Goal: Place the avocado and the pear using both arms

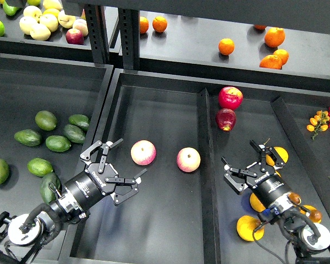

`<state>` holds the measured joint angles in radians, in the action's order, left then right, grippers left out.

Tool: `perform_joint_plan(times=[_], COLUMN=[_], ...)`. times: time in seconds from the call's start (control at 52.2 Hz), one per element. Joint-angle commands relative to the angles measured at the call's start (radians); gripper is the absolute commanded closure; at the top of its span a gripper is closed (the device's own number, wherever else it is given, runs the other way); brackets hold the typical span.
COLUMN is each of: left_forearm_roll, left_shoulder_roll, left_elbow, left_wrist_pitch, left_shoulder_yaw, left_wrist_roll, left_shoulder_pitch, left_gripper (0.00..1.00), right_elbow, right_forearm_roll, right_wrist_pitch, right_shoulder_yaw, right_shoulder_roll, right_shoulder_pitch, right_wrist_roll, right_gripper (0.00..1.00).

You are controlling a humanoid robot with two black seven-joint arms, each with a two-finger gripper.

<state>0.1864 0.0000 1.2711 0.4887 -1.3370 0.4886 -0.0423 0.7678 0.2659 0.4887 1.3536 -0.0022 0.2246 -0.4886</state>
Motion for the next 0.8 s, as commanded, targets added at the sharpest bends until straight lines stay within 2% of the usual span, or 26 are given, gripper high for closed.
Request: perform_joint_plan(times=[0.0,0.268,0.326,0.364,0.383,0.421,0.785], left_forearm_roll=[0.137,0.185,0.186,0.186,0.186,0.186,0.186], left_shoulder_roll=[0.000,0.000,0.000,0.000,0.000,0.000,0.000], left_elbow=[-0.047,-0.160,-0.185,-0.196,-0.206,-0.213,-0.234], left_wrist_pitch=[0.000,0.000,0.000,0.000,0.000,0.000,0.000], left_shoulder_yaw=[-0.010,-0.004,-0.002,-0.001,0.004,0.009,0.071], left_wrist_roll=[0.000,0.000,-0.001,-0.031,-0.072,-0.091,-0.165], left_shoulder_pitch=[-0.001,0.036,0.059,0.073,0.094,0.110,0.226], left_gripper=[0.00,0.00,0.00,0.00,0.00,0.00,0.00], right_elbow=[-0.002,0.004,0.008,0.013,0.021,0.022,0.039], right_forearm_roll=[0.001,0.007,0.012,0.016,0.025,0.032,0.038], right_wrist_pitch=[0.000,0.000,0.000,0.000,0.000,0.000,0.000], right_shoulder_yaw=[0.002,-0.001,-0.005,-0.008,-0.013,-0.016,-0.067], right_shoulder_roll=[0.002,0.002,0.002,0.002,0.002,0.002,0.002], right_shoulder_pitch=[-0.031,-0.050,-0.051,-0.051,-0.051,-0.051,-0.025], right_wrist_roll=[0.000,0.002,0.054,0.077,0.097,0.101,0.104], right_gripper=[0.00,0.00,0.00,0.00,0.00,0.01,0.01])
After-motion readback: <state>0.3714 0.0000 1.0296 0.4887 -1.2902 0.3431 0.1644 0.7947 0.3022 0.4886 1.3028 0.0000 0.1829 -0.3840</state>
